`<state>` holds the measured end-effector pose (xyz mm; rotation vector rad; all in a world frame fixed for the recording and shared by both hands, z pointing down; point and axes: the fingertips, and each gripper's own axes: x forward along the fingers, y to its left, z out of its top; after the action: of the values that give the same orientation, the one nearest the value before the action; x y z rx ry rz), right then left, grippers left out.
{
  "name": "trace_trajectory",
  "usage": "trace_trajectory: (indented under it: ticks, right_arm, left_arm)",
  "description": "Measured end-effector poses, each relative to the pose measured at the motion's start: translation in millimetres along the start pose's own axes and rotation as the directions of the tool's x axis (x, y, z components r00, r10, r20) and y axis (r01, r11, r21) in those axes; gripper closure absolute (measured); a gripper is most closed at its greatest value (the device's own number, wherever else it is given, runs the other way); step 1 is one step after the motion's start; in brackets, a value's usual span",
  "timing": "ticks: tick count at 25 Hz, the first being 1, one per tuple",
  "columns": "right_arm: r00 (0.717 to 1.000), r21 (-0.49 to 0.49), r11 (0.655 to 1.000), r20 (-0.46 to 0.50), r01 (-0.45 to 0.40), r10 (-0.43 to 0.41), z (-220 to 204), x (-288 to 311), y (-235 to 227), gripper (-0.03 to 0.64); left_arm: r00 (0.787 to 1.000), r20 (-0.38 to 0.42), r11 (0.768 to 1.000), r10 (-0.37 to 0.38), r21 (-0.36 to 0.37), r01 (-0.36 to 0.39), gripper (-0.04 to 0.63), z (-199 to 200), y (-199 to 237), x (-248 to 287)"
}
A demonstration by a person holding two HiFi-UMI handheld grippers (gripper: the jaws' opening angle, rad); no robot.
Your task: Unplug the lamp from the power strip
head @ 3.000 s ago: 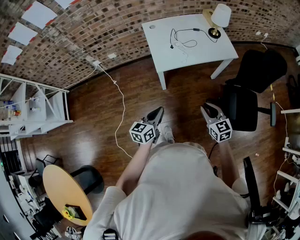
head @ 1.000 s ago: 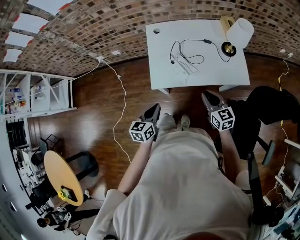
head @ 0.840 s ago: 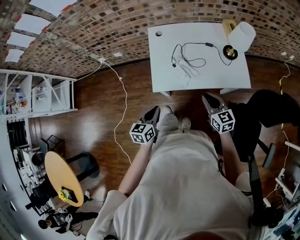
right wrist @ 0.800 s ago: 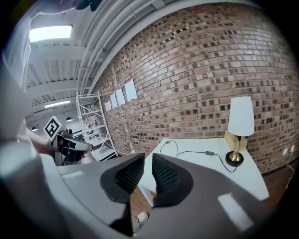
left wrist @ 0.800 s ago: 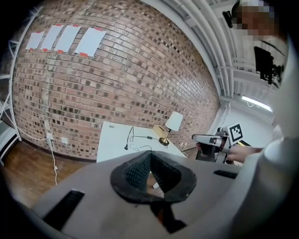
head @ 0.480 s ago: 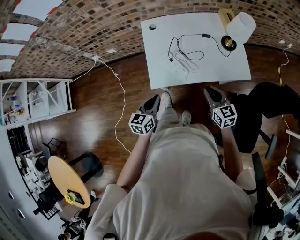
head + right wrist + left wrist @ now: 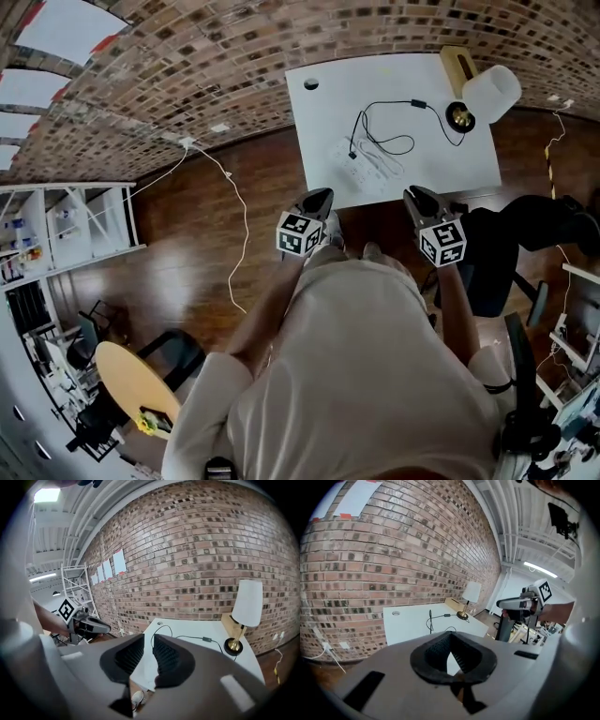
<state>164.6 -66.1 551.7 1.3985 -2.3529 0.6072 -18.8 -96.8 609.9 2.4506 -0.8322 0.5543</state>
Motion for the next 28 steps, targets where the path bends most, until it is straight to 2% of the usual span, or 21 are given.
trace_trajectory:
  ticks: [7,11,16,20,22,28]
  right_arm:
    - [0.999,-0.032,0.999,-0.042,0.030,-0.031,20.6,65.7,9.2,0.561]
    - [0.994,-0.061,0.996,-0.080,0.066,-0.071,15.3,91.3,14.1,0.555]
    - [0.985,-0.087,0.992,-0.135,0.095,-0.106,10.0,111.1,14.2,0.551]
    - [0.972,-0.134,0.989,-0.219,0.057,-0.086,-3.3,130.8,13.2,0.534]
    - [0.965,-0.139,0.990,-0.252,0.029,-0.064,-9.8,142.3,10.3,0.532]
    - [0.929,-0.148,0.985,-0.370,-0.086,0.025,-42.8,184.8,0.4,0.531]
  left_arm:
    - [0.992,-0.104,0.991,-0.070,0.103,0.081,0.600,-11.1,64.4,37.9]
    - [0.980,-0.159,0.986,-0.118,0.097,0.134,0.597,-30.7,86.3,54.7]
    - [0.955,-0.249,0.972,-0.164,0.125,0.199,0.593,-44.7,97.2,76.4]
    - [0.936,-0.298,0.956,-0.186,0.165,0.242,0.591,-48.3,106.1,103.9]
    - [0.923,-0.338,0.947,-0.185,0.188,0.259,0.558,-51.8,110.7,119.3]
    - [0.890,-0.440,0.944,-0.123,0.224,0.241,0.538,-71.5,122.1,161.4]
